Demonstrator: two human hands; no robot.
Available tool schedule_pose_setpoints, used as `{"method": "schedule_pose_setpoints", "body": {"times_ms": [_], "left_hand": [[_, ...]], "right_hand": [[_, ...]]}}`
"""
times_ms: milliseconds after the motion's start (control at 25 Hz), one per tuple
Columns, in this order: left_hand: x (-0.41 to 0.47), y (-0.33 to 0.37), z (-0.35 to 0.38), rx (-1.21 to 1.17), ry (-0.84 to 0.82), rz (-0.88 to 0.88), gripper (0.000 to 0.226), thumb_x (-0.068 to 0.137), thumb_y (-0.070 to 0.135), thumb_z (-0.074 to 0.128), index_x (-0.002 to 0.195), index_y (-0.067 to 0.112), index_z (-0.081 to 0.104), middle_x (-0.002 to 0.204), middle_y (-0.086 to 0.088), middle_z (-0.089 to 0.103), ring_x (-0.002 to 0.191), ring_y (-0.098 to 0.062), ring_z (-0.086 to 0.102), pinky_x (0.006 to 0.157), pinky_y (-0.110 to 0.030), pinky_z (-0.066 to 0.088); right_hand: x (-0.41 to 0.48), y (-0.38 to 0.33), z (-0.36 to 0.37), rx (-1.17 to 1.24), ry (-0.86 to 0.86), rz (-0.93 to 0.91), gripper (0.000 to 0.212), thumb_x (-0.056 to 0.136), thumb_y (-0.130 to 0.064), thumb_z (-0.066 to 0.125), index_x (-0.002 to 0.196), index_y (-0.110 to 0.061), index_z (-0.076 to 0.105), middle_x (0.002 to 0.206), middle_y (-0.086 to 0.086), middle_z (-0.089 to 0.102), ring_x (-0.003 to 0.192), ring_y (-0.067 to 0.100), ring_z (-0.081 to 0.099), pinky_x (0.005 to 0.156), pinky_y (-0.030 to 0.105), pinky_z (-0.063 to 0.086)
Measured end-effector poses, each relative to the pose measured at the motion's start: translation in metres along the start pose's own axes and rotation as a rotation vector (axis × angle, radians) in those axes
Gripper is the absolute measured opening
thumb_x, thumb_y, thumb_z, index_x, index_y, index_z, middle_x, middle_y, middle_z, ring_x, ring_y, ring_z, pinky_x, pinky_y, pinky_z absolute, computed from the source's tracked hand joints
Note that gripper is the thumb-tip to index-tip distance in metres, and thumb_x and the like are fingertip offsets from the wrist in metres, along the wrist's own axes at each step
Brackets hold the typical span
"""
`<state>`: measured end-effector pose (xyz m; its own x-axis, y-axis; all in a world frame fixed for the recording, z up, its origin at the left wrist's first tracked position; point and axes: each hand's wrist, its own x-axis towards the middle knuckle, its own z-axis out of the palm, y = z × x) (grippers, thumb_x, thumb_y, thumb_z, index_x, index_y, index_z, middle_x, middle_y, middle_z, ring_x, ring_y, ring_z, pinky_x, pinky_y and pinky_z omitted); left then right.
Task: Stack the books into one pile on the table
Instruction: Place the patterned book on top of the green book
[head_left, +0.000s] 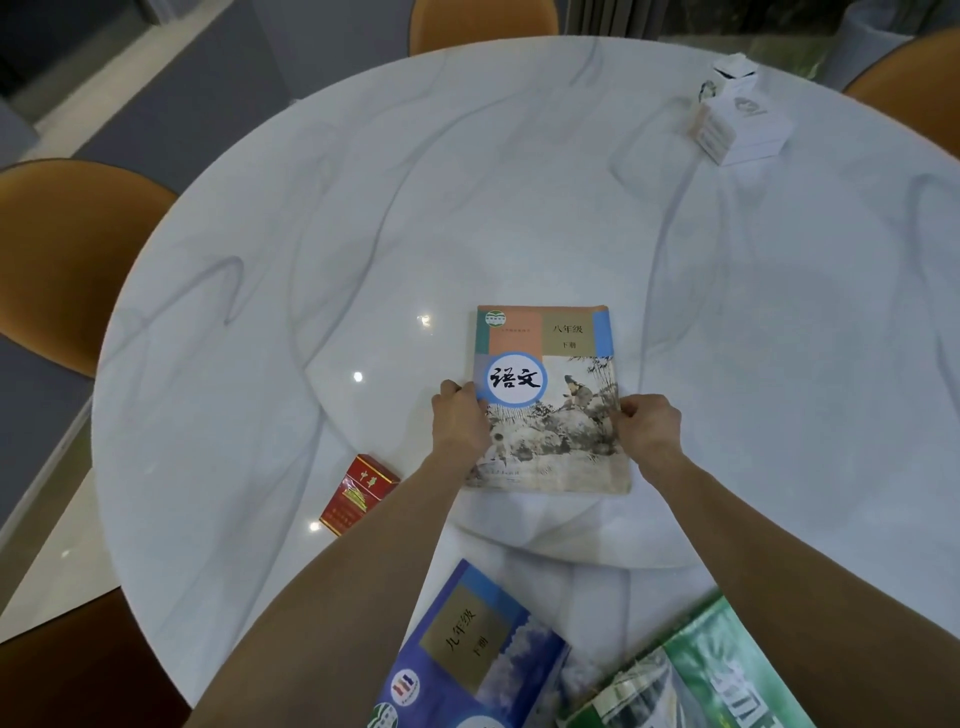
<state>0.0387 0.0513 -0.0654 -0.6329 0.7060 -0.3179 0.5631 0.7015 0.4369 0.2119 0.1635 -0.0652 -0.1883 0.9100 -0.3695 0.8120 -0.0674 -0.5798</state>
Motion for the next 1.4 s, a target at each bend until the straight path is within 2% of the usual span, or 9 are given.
{"method": "schedule_pose_setpoints", "body": {"times_ms": [160, 240, 320, 520, 640, 800, 920, 1080, 1400], "left_hand": [[-0.005, 0.003, -0.006, 0.111, -0.027, 0.054, 0.028, 0.098, 0.008, 0.039, 0.12, -0.005, 0.052, 0.124, -0.021, 0.049, 0.099, -0.028, 0.043, 0.097, -0.037, 0.039], [-0.007, 0.003, -0.008, 0.121, -0.009, 0.037, 0.029, 0.097, 0.011, 0.041, 0.122, -0.001, 0.051, 0.124, -0.02, 0.048, 0.104, -0.029, 0.045, 0.094, -0.038, 0.043], [-0.01, 0.002, -0.011, 0.158, 0.039, 0.044, 0.03, 0.096, 0.015, 0.043, 0.122, 0.003, 0.051, 0.122, -0.018, 0.05, 0.113, -0.032, 0.047, 0.089, -0.04, 0.047], [-0.028, 0.012, -0.018, 0.35, 0.115, 0.273, 0.034, 0.097, 0.023, 0.04, 0.124, 0.007, 0.052, 0.12, -0.015, 0.054, 0.114, -0.031, 0.049, 0.088, -0.041, 0.045], [-0.044, 0.028, -0.016, 0.421, 0.103, 0.397, 0.033, 0.096, 0.022, 0.041, 0.123, 0.008, 0.053, 0.122, -0.014, 0.055, 0.118, -0.031, 0.046, 0.091, -0.041, 0.042], [-0.074, 0.05, -0.007, 0.454, 0.067, 0.521, 0.031, 0.095, 0.02, 0.042, 0.118, 0.006, 0.056, 0.12, -0.016, 0.055, 0.116, -0.033, 0.047, 0.089, -0.043, 0.042], [-0.099, 0.061, 0.006, 0.431, 0.005, 0.612, 0.034, 0.096, 0.023, 0.039, 0.122, 0.006, 0.053, 0.125, -0.015, 0.053, 0.119, -0.033, 0.045, 0.091, -0.044, 0.043], [-0.128, 0.071, 0.035, 0.423, -0.048, 0.705, 0.035, 0.097, 0.023, 0.038, 0.123, 0.007, 0.054, 0.127, -0.016, 0.054, 0.122, -0.032, 0.045, 0.095, -0.043, 0.041], [-0.186, 0.08, 0.096, 0.458, -0.24, 0.861, 0.035, 0.097, 0.024, 0.037, 0.124, 0.009, 0.054, 0.121, -0.014, 0.057, 0.11, -0.031, 0.052, 0.087, -0.042, 0.045]], "right_hand": [[-0.001, -0.005, -0.005, -0.04, -0.029, 0.001, 0.04, 0.089, -0.007, 0.054, 0.049, -0.008, 0.049, 0.053, 0.007, 0.044, 0.062, 0.027, 0.045, 0.063, 0.03, 0.042], [-0.005, -0.008, -0.009, -0.082, -0.047, -0.01, 0.024, 0.089, -0.007, 0.051, 0.073, 0.001, 0.067, 0.072, 0.015, 0.06, 0.073, 0.033, 0.057, 0.071, 0.036, 0.052], [-0.013, -0.009, -0.013, -0.177, -0.044, -0.028, 0.025, 0.09, -0.012, 0.049, 0.099, 0.003, 0.067, 0.098, 0.02, 0.066, 0.091, 0.036, 0.063, 0.08, 0.038, 0.054], [-0.041, -0.003, -0.023, -0.533, 0.006, -0.201, 0.035, 0.094, -0.029, 0.042, 0.114, -0.006, 0.06, 0.114, 0.015, 0.059, 0.108, 0.033, 0.055, 0.092, 0.041, 0.045], [-0.063, 0.012, -0.029, -0.662, 0.046, -0.27, 0.035, 0.095, -0.029, 0.038, 0.117, -0.008, 0.057, 0.115, 0.014, 0.057, 0.109, 0.031, 0.053, 0.092, 0.039, 0.042], [-0.093, 0.036, -0.041, -0.662, 0.113, -0.272, 0.032, 0.094, -0.024, 0.038, 0.113, -0.008, 0.058, 0.111, 0.013, 0.058, 0.104, 0.03, 0.054, 0.087, 0.038, 0.041], [-0.116, 0.056, -0.048, -0.632, 0.163, -0.254, 0.033, 0.094, -0.024, 0.039, 0.114, -0.008, 0.059, 0.11, 0.012, 0.06, 0.102, 0.03, 0.055, 0.086, 0.038, 0.042], [-0.148, 0.096, -0.051, -0.576, 0.209, -0.169, 0.032, 0.094, -0.023, 0.04, 0.114, -0.008, 0.06, 0.11, 0.013, 0.061, 0.103, 0.031, 0.055, 0.086, 0.038, 0.043], [-0.219, 0.192, -0.046, -0.458, 0.19, 0.1, 0.032, 0.091, -0.023, 0.043, 0.114, -0.007, 0.058, 0.111, 0.016, 0.061, 0.107, 0.034, 0.053, 0.089, 0.042, 0.044]]}}
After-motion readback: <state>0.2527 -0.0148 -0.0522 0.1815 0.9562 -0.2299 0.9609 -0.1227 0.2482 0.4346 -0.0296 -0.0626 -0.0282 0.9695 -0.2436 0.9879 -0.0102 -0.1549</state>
